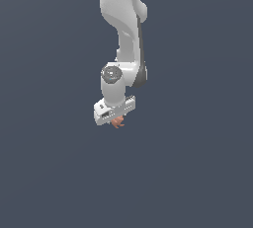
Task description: Pick up the object and move it to a goal position.
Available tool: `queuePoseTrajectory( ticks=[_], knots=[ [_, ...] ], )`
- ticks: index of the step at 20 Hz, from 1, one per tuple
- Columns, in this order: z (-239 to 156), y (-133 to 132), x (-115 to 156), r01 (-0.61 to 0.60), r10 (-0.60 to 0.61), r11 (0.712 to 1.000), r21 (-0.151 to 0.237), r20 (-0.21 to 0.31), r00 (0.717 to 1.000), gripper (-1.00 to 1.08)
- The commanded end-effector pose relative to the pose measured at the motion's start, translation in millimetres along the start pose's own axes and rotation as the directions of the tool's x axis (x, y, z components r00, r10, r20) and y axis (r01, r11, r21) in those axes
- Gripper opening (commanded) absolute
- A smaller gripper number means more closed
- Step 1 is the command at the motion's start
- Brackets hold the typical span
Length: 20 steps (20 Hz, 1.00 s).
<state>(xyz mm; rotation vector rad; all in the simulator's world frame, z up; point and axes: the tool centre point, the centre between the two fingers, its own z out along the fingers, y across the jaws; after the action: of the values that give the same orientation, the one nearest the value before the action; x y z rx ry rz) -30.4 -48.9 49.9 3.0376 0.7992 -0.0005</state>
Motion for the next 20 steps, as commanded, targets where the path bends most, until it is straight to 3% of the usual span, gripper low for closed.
queuePoseTrajectory(
  ticks=[1, 6, 20],
  knots=[
    [-5.9, -15.3, 3.5, 0.002, -0.002, 1.0, 0.0, -0.001, 1.0, -1.0],
    [-22.8, -59.6, 12.2, 0.002, -0.002, 1.0, 0.0, 0.0, 1.0, -1.0],
    [-83.2, -214.5, 46.5, 0.003, -0.003, 1.0, -0.001, 0.0, 1.0, -1.0]
  ],
)
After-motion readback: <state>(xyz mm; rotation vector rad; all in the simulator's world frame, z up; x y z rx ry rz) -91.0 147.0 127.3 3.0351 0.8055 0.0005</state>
